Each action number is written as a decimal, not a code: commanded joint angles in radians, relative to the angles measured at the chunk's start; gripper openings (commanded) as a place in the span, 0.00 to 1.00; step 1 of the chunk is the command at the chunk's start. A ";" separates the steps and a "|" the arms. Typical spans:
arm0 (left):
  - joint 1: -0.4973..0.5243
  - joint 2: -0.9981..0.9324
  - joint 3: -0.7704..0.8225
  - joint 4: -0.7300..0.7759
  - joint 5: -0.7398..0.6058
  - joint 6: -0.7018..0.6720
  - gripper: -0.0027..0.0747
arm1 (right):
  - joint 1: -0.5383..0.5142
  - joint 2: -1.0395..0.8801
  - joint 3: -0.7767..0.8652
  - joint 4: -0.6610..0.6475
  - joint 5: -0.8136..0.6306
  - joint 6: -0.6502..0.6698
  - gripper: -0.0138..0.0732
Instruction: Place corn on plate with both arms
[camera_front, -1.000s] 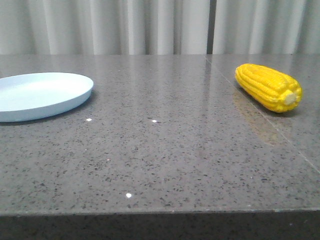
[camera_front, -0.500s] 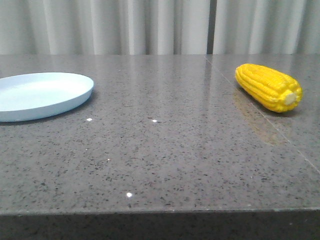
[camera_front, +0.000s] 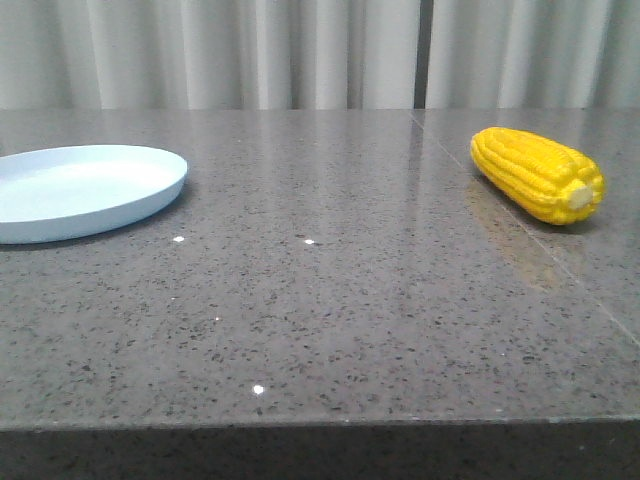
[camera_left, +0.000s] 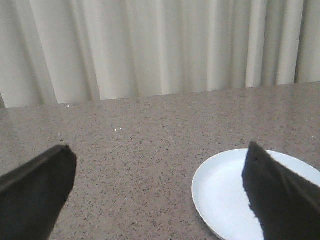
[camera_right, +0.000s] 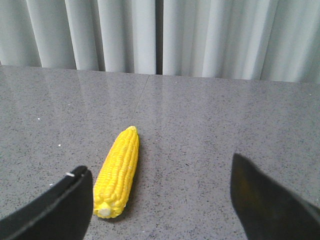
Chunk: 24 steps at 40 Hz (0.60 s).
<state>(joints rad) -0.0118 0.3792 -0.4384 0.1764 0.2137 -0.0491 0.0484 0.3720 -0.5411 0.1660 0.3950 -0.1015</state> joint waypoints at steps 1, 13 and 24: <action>-0.005 0.036 -0.039 -0.011 -0.104 -0.005 0.89 | -0.008 0.015 -0.035 0.005 -0.077 -0.002 0.84; -0.005 0.343 -0.239 -0.033 0.052 -0.005 0.89 | -0.008 0.015 -0.035 0.005 -0.077 -0.002 0.84; -0.005 0.668 -0.408 -0.067 0.240 0.000 0.89 | -0.008 0.015 -0.035 0.005 -0.077 -0.002 0.84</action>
<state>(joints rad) -0.0118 0.9741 -0.7672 0.1341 0.4358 -0.0491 0.0484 0.3720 -0.5411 0.1660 0.3950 -0.1015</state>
